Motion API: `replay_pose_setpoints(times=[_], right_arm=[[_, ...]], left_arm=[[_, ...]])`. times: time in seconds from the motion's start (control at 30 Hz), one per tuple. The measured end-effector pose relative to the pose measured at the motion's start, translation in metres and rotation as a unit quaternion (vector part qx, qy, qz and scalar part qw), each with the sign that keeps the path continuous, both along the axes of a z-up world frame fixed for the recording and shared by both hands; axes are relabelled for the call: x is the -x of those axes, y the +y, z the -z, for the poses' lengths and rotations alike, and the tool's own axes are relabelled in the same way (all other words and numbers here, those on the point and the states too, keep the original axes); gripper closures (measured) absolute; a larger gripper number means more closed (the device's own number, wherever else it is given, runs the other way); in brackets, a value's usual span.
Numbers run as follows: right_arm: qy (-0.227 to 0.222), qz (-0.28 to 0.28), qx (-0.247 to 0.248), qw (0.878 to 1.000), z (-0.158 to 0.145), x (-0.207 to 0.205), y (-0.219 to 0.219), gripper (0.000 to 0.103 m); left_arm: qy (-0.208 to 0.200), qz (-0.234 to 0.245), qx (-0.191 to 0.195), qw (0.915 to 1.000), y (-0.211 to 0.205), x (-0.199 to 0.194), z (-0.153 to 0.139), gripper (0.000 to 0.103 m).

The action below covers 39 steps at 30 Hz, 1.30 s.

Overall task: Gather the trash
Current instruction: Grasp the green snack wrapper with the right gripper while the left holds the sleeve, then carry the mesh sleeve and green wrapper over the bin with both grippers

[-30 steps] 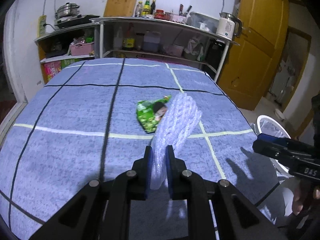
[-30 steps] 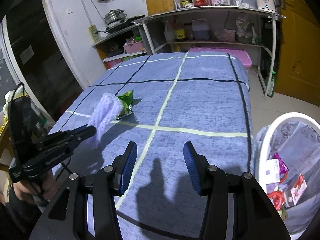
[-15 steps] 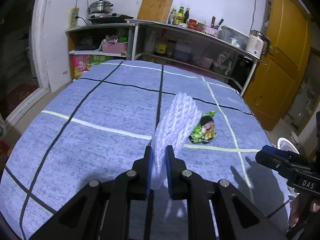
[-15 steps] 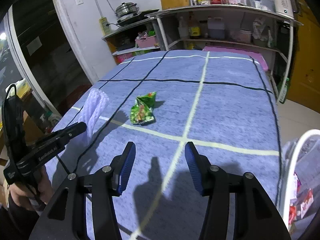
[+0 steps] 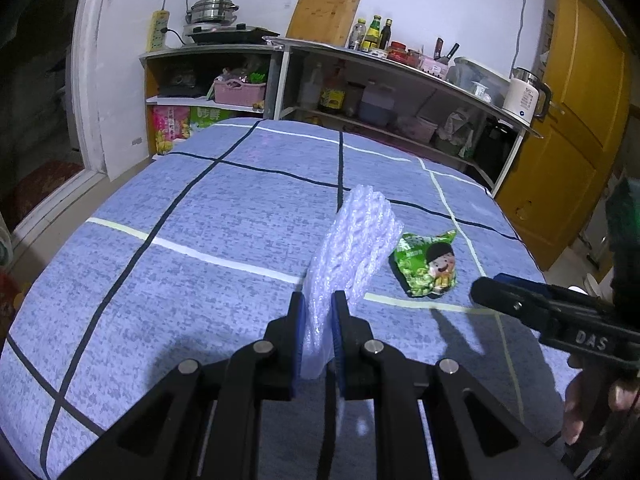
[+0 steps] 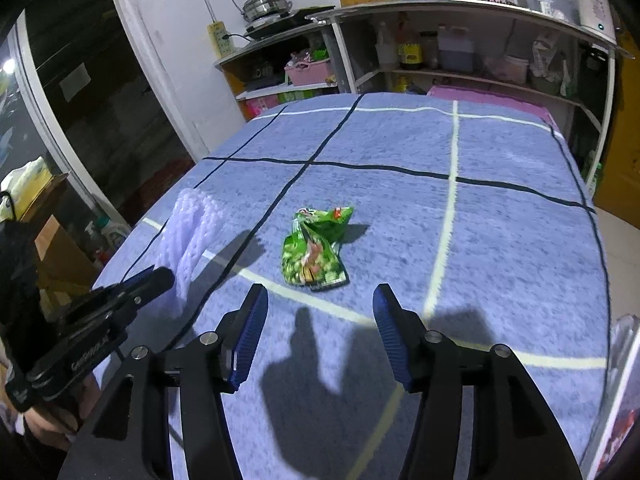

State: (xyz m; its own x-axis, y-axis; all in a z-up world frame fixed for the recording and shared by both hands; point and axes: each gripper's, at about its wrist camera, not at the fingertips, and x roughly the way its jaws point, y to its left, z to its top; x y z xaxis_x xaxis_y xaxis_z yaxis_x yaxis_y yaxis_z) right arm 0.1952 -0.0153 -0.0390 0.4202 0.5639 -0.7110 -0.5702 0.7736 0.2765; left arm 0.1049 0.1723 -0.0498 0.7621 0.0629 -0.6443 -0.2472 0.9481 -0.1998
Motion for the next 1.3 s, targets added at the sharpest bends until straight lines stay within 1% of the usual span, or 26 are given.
replay_pose_setpoints(times=[0.37,0.6,0.67,0.7,0.8,1.03,1.3], right_arm=[[0.009,0.002,0.005,1.000,0.009,-0.029,0.026,0.046],[0.035,0.001,0.013,0.999,0.018,-0.041,0.037,0.047],[0.036,-0.001,0.016,0.999,0.020,-0.042,0.038,0.057],[0.037,-0.003,0.019,0.999,0.021,-0.042,0.039,0.068],[0.035,-0.004,0.023,0.999,0.022,-0.040,0.040,0.077],[0.026,-0.003,0.017,1.000,0.017,-0.030,0.030,0.079],[0.013,-0.005,0.007,1.000,0.004,-0.010,0.013,0.079]], left_arm=[[0.004,-0.005,0.012,0.9999,0.011,-0.002,0.007,0.089],[0.005,-0.002,0.015,0.9999,0.014,-0.003,0.009,0.089],[0.006,-0.001,0.015,0.9999,0.014,-0.004,0.009,0.089],[0.007,-0.001,0.015,0.9999,0.014,-0.005,0.009,0.089],[0.007,0.000,0.014,0.9999,0.013,-0.005,0.009,0.089],[0.009,0.001,0.009,0.9999,0.008,-0.005,0.007,0.089],[0.009,0.010,0.003,0.9999,-0.007,-0.003,-0.001,0.089]])
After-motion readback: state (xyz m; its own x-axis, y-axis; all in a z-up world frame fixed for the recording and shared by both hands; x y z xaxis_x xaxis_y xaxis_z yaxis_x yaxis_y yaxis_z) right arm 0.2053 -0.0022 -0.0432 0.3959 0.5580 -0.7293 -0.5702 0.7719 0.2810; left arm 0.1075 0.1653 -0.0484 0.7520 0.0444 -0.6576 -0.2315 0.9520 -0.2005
